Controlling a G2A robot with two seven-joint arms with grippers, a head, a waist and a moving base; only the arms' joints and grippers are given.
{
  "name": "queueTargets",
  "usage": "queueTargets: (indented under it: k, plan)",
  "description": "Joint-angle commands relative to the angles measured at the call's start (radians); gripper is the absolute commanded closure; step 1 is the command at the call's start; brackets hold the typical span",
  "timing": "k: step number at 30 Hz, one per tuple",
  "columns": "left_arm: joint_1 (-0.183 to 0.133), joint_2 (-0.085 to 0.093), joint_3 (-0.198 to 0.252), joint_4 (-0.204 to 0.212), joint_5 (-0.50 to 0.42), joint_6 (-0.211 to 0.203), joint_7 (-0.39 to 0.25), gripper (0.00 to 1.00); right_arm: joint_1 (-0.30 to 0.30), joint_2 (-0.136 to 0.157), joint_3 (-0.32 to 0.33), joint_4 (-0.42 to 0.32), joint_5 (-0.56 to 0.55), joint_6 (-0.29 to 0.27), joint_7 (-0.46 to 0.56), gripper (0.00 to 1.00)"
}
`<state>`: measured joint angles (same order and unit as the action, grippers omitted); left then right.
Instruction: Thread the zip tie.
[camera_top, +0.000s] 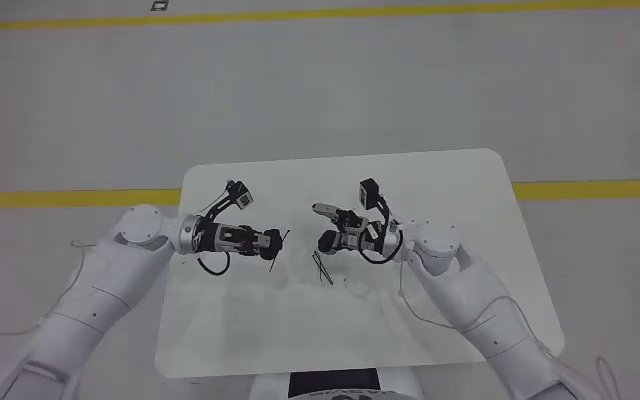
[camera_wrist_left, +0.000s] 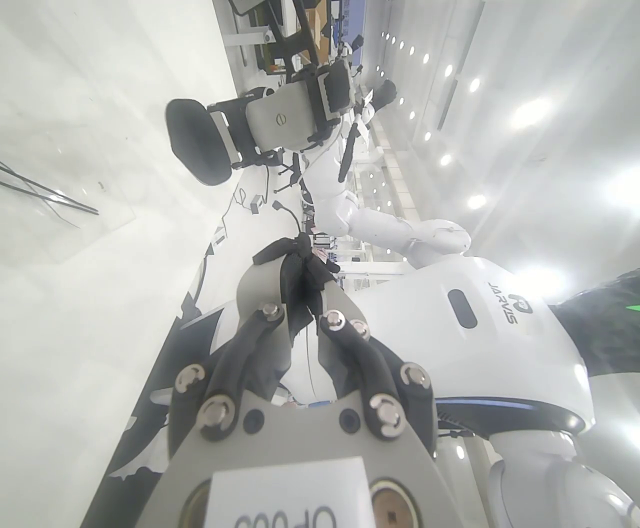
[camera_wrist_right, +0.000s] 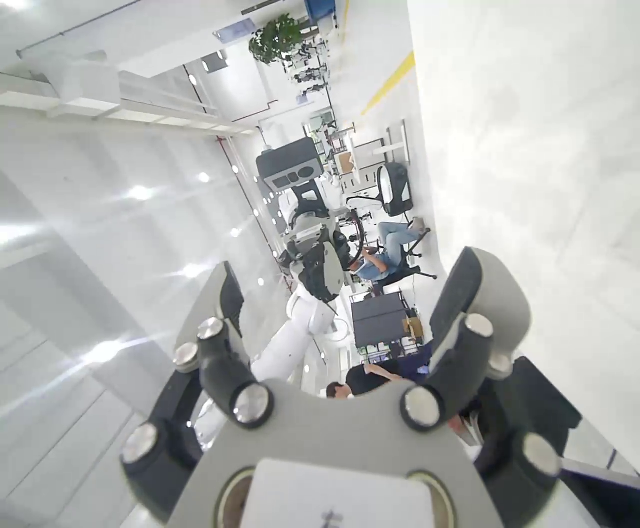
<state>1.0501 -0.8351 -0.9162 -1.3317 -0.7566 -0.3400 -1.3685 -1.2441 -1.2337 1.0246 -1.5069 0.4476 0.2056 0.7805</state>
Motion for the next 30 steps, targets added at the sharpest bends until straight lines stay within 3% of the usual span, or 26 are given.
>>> queueTargets:
  k: [1, 6, 11, 19, 30]
  plan:
    - [0.009, -0.002, -0.002, 0.01, 0.013, 0.0, 0.016, 1.0, 0.0, 0.0, 0.0, 0.0, 0.0, 0.0, 0.0, 0.0]
    - [0.022, -0.016, -0.009, 0.027, 0.001, 0.0, -0.013, 1.0, -0.004, -0.005, -0.005, 0.018, 0.07, -0.003, 0.023, 0.0]
    - [0.042, -0.035, -0.024, 0.026, 0.004, 0.0, -0.021, 1.0, 0.03, -0.015, -0.035, 0.077, 0.143, 0.015, 0.087, 0.0]
    - [0.045, -0.064, -0.032, 0.046, 0.032, 0.0, -0.021, 1.0, 0.073, -0.031, -0.079, 0.139, 0.188, 0.003, 0.12, 0.0]
    - [0.046, -0.066, -0.033, 0.047, 0.033, 0.0, -0.021, 1.0, 0.06, -0.032, -0.08, 0.128, 0.21, 0.003, 0.111, 0.0]
